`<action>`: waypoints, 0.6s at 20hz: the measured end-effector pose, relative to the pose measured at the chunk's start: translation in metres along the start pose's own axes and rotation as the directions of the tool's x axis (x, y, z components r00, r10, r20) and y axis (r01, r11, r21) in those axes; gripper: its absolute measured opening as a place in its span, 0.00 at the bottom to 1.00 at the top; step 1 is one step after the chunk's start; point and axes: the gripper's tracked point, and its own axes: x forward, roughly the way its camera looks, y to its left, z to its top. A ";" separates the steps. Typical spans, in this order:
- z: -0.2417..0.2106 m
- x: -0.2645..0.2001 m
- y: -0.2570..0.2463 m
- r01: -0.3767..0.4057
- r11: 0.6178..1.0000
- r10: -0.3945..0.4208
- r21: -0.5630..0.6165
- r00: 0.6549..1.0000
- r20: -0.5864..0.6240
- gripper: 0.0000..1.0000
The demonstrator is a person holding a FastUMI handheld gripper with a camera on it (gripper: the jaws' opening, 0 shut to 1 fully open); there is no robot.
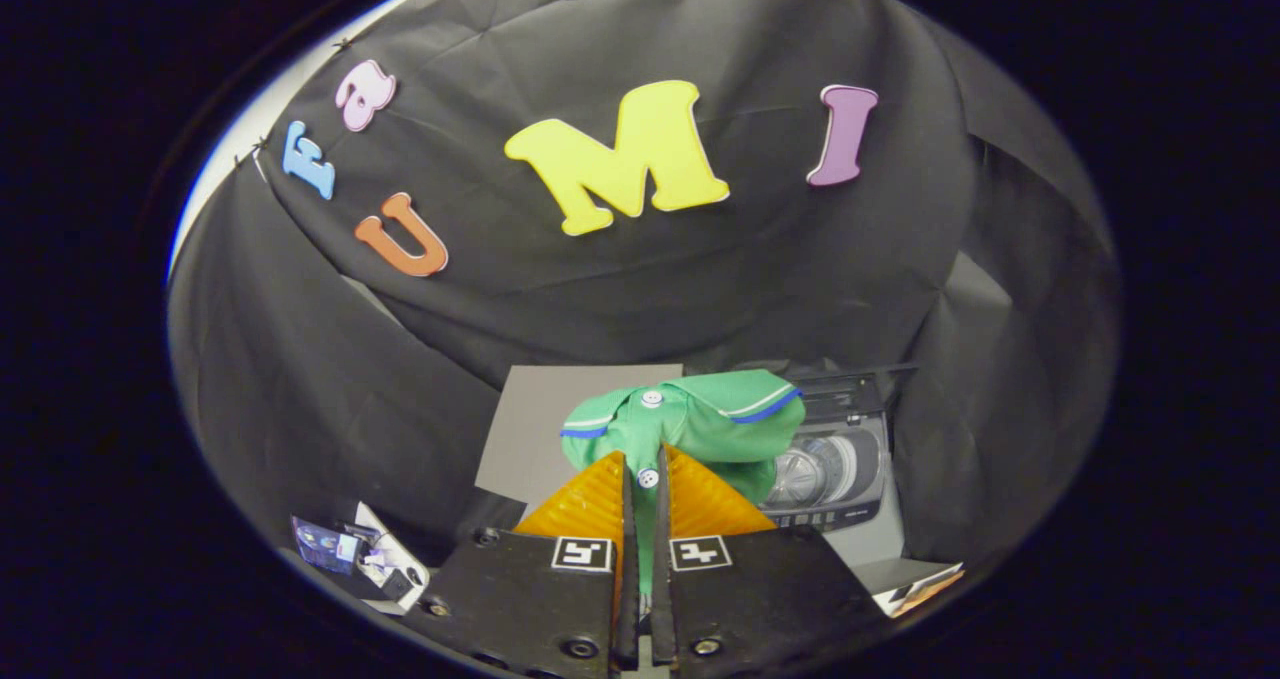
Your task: Put the clothes into the washing machine and then close the washing machine lid.
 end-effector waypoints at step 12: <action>-0.036 0.053 -0.118 0.054 0.996 -0.047 0.067 0.993 -0.108 0.08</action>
